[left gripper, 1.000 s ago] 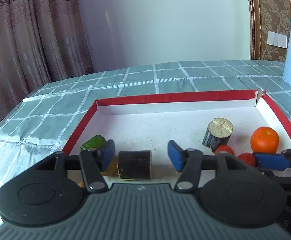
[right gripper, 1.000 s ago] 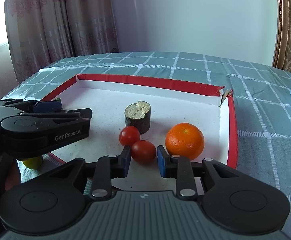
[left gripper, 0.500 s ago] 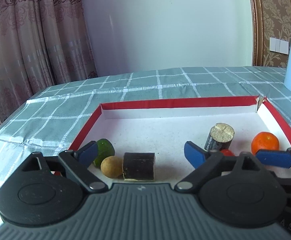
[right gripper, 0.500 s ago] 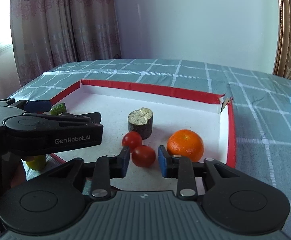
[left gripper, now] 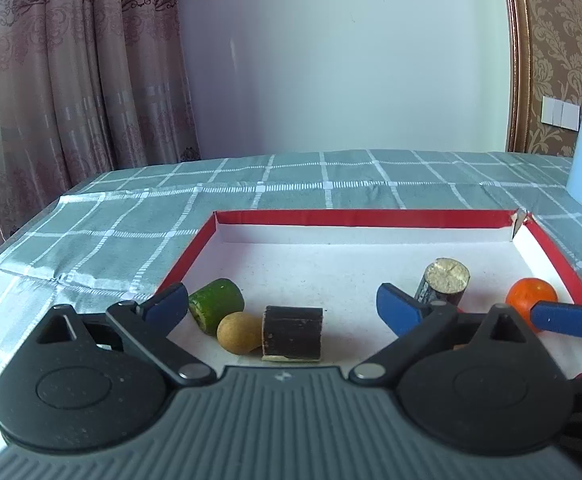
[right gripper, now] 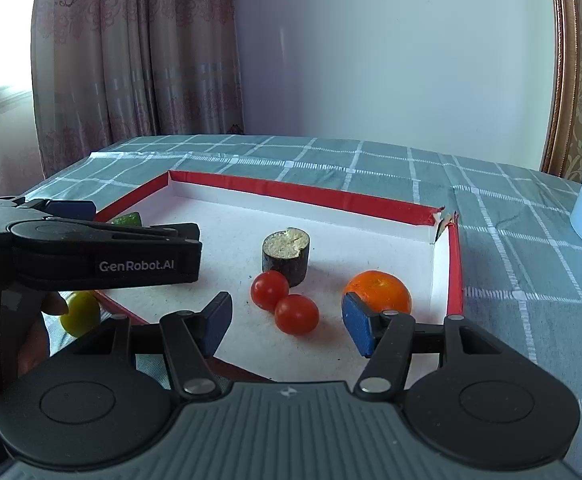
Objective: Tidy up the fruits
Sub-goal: 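Open both tools to release the tomato and slice in the tray, then withdraw both tools from the tray toward the green tomatoes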
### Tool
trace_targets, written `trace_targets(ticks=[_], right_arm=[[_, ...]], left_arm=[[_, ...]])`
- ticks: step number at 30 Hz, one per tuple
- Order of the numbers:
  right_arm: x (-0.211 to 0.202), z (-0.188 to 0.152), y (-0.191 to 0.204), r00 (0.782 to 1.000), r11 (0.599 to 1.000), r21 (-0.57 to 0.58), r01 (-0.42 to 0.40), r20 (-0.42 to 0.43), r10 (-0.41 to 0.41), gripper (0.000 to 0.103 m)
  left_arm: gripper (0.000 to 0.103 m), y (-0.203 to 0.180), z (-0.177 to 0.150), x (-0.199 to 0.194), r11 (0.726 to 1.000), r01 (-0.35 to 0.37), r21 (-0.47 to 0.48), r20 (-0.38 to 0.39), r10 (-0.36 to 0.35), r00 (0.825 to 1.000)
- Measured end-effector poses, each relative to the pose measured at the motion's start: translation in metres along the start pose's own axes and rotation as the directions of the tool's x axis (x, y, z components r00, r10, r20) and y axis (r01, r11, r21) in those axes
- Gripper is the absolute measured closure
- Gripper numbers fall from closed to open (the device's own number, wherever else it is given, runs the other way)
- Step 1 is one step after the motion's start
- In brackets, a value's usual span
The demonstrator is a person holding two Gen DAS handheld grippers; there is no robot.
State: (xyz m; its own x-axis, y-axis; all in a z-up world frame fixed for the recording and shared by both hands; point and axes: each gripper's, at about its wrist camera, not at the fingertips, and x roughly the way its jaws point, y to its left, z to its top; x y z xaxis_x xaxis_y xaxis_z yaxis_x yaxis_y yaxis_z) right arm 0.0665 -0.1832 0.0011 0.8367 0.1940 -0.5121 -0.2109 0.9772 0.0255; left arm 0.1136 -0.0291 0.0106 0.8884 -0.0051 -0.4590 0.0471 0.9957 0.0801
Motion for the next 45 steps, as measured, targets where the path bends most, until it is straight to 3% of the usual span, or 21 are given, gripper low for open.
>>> trace_targets(ticks=[12, 24, 28, 43, 45], right_arm=[[-0.011, -0.003, 0.000, 1.000, 1.000, 0.000, 0.006, 0.029, -0.006, 0.043], [-0.053, -0.014, 0.005, 0.992, 0.995, 0.015, -0.096, 0.078, 0.094, 0.042], [-0.058, -0.019, 0.007, 0.992, 0.996, 0.012, -0.092, 0.089, 0.091, 0.035], [-0.056, -0.028, 0.004, 0.994, 0.994, 0.052, -0.100, 0.060, 0.097, 0.035], [-0.056, -0.029, 0.005, 0.994, 0.994, 0.047, -0.103, 0.054, 0.100, 0.035]], left_arm=[[0.001, 0.009, -0.008, -0.017, 1.000, 0.012, -0.007, 0.032, -0.012, 0.999], [0.000, 0.053, -0.033, -0.057, 0.997, 0.043, -0.063, 0.028, -0.041, 0.999], [0.000, 0.059, -0.042, -0.064, 0.997, 0.057, -0.045, 0.013, -0.056, 0.998], [0.000, 0.039, -0.052, -0.049, 0.997, 0.016, 0.075, -0.047, -0.012, 0.999], [0.006, 0.039, -0.052, -0.046, 0.997, 0.014, 0.076, -0.061, -0.009, 0.998]])
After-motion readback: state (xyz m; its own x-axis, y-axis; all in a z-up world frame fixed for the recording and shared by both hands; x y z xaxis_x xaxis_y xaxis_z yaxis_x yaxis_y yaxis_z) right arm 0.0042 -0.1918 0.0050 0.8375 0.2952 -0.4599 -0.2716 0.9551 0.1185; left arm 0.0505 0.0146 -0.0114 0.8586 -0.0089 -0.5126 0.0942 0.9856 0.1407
